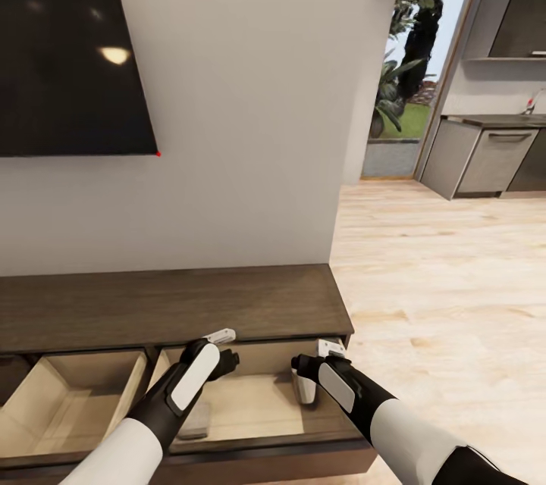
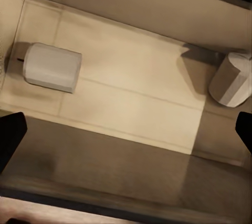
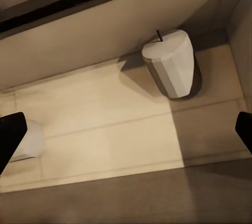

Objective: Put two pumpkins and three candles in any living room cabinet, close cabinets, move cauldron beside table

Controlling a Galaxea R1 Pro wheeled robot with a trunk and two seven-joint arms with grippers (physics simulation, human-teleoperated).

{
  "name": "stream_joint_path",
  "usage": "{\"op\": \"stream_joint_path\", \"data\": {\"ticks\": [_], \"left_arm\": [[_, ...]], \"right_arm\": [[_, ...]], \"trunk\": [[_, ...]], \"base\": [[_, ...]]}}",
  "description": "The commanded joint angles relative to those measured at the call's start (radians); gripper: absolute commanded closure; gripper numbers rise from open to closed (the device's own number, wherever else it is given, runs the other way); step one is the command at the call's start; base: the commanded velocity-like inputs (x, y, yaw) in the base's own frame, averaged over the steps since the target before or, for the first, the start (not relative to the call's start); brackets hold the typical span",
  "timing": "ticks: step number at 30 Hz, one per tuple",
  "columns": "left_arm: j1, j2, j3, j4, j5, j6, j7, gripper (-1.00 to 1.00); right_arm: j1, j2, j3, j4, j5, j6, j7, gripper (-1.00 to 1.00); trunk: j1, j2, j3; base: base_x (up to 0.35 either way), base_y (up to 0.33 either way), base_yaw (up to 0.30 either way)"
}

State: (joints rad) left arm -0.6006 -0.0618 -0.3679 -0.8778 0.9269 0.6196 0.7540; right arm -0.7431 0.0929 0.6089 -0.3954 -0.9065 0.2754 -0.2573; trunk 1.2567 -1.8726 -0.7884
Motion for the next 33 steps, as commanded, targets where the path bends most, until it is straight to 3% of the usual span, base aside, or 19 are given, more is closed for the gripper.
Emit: {"op": "stream_joint_path", "data": {"ticks": [1,20,28,33], "left_arm": [[-0.001,0.0,0.003,-0.001,0.009,0.001,0.009,-1.0],[-0.001,0.001,0.013,-0.001,0.009,0.002,0.008,-1.0],[-0.001,0.003,0.016,-0.003,0.008,0.001,0.008,-1.0],[0.0,0.023,0.07,-0.029,0.008,0.002,0.008,-1.0]], "right_arm": [[-0.001,-0.001,0.008,-0.002,-0.008,0.002,-0.008,-1.0],[-0.001,-0.001,0.008,-0.003,-0.008,-0.001,-0.009,-1.0],[-0.001,-0.002,0.008,-0.003,-0.004,0.004,-0.013,-1.0],[-0.001,-0.002,0.007,-0.002,0.002,0.01,-0.01,-1.0]], "trunk": [[-0.004,0.007,0.002],[-0.077,0.14,0.062],[-0.108,0.196,0.087],[-0.127,0.231,0.103]], "base": [[0.0,0.0,0.0],[0.0,0.0,0.003],[0.0,0.0,0.227],[0.0,0.0,0.286]]}}
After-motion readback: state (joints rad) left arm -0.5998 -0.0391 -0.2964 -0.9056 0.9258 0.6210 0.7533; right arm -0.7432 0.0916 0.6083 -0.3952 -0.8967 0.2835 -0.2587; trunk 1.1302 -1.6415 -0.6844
